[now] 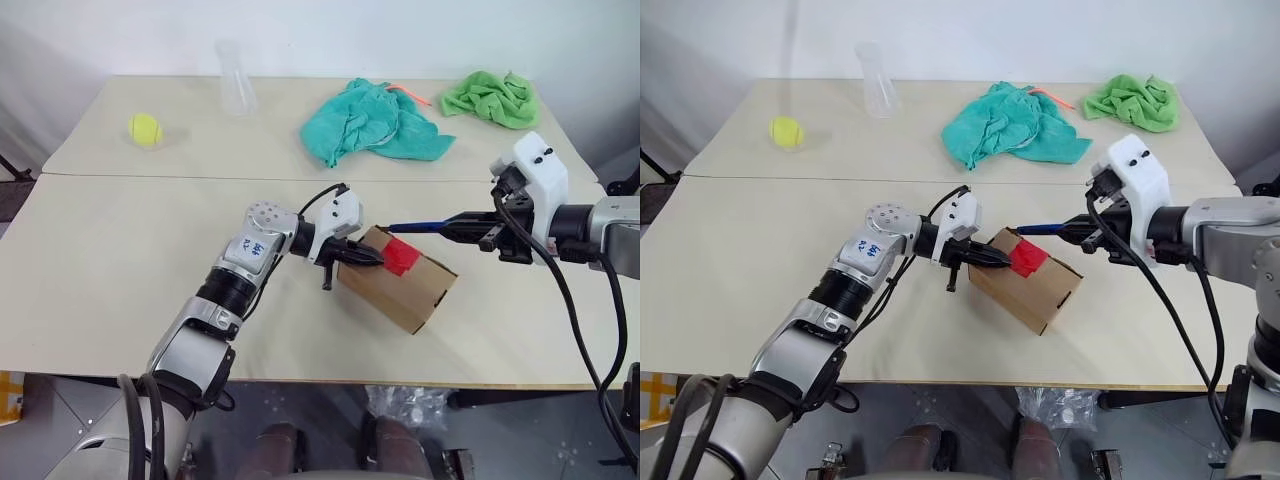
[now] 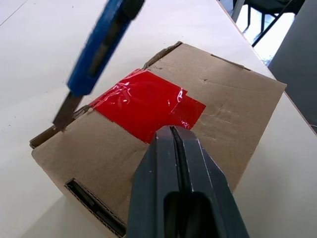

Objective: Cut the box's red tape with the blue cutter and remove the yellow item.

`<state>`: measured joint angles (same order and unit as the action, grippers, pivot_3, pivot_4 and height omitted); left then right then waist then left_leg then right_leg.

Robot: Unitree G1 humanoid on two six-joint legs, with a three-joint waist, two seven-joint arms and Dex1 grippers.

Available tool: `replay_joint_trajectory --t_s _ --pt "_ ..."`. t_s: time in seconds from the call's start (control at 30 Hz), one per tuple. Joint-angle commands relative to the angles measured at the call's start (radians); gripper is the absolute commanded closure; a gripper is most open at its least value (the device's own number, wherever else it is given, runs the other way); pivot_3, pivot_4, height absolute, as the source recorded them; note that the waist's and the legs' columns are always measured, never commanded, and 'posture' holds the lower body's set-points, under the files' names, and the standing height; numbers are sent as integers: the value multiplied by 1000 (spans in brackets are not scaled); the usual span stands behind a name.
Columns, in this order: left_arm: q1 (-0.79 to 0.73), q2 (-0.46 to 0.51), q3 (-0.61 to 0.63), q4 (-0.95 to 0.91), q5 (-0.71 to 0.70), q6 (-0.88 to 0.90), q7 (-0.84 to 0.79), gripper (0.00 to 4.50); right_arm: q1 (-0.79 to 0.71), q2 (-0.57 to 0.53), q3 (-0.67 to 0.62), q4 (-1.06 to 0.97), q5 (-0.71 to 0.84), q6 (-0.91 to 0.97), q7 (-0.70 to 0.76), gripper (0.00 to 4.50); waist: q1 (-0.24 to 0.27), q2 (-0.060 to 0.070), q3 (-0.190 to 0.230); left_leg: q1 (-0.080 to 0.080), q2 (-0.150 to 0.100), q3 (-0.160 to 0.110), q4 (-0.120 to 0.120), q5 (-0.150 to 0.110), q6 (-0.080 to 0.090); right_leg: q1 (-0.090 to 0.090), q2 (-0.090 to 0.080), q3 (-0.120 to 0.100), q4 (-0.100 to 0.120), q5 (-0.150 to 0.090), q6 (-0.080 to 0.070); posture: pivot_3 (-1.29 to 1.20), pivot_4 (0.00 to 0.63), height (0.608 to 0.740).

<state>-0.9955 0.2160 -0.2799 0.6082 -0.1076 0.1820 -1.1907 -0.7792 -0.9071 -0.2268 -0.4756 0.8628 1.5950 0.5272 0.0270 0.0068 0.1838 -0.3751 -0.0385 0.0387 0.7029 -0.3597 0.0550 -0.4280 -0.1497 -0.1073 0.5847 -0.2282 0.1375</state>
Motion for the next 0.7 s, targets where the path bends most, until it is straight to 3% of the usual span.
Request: replay_joint_trajectory --t_s 0.03,0.37,0.7 --pt "-13 -3 2 19 17 -8 10 4500 -3 -2 -22 -28 10 0 6 4363 0 0 0 0 0 0 0 0 0 0 0 0 0 0 0 0 150 740" --pt "-18 -8 5 29 16 -15 9 4500 32 -17 -16 -7 -8 -35 4 4363 -1 0 0 0 0 0 0 0 0 0 0 0 0 0 0 0 150 740" --pt "-19 -10 5 31 17 -19 6 4500 -28 -11 6 44 -26 -77 5 4363 0 0 0 0 0 0 0 0 0 0 0 0 0 0 0 0 150 740"
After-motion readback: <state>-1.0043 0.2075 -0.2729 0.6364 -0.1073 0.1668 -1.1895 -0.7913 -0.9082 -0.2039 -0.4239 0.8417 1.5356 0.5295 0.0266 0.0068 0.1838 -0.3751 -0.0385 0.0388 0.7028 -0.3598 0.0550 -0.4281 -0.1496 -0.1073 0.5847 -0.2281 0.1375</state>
